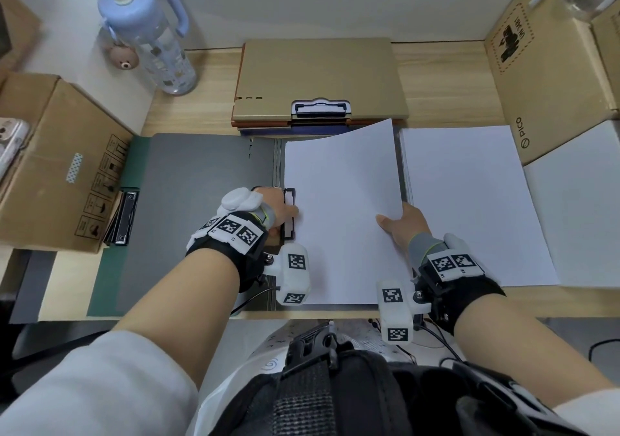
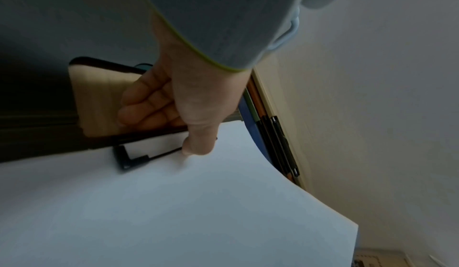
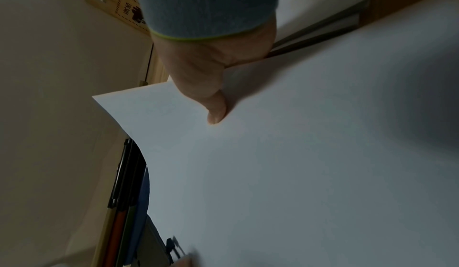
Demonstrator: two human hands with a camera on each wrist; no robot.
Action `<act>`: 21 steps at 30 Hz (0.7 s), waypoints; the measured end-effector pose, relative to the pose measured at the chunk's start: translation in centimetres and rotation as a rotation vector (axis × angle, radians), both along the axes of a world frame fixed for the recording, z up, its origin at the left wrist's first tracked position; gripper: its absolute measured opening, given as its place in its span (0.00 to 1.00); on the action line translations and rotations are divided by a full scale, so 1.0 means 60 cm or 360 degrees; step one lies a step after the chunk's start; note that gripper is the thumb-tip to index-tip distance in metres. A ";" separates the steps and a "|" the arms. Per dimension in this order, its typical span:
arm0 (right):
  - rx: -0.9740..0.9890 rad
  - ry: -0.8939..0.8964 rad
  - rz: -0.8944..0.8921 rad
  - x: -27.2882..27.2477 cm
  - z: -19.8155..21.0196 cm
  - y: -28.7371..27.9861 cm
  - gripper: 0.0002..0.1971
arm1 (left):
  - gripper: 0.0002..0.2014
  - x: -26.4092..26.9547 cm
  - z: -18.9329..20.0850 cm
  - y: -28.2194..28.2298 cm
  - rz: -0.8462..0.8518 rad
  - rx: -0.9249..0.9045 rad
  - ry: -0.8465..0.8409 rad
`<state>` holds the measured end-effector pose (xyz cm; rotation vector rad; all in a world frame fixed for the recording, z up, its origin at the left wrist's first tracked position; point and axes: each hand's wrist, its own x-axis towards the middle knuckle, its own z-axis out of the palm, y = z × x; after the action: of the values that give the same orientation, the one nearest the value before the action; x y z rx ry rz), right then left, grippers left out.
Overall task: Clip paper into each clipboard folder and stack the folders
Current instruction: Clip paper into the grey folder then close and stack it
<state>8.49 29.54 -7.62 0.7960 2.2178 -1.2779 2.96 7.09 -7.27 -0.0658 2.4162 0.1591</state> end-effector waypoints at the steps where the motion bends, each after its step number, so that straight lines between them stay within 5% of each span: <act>1: 0.0006 -0.0007 0.0007 0.000 0.000 0.000 0.20 | 0.21 0.001 0.001 0.004 -0.0026 -0.0039 0.0017; 8: 0.0002 -0.0072 -0.0013 -0.008 0.005 0.001 0.21 | 0.18 0.003 -0.013 -0.002 0.0053 0.0011 0.0091; 13: -0.0093 0.0021 -0.0224 -0.033 0.023 0.005 0.25 | 0.26 0.014 -0.015 -0.004 0.0197 0.0148 0.0065; 18: -0.0063 0.0171 -0.0247 -0.079 0.053 -0.002 0.32 | 0.23 0.019 0.009 -0.015 0.0325 0.0233 0.0024; 21: 0.0047 0.0193 -0.0177 -0.102 0.068 -0.030 0.30 | 0.13 0.018 0.021 -0.039 0.0599 0.0541 0.0102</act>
<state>2.37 27.76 -3.57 0.8859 2.3211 -1.3823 4.07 4.72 -6.02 -0.3635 2.3828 0.7493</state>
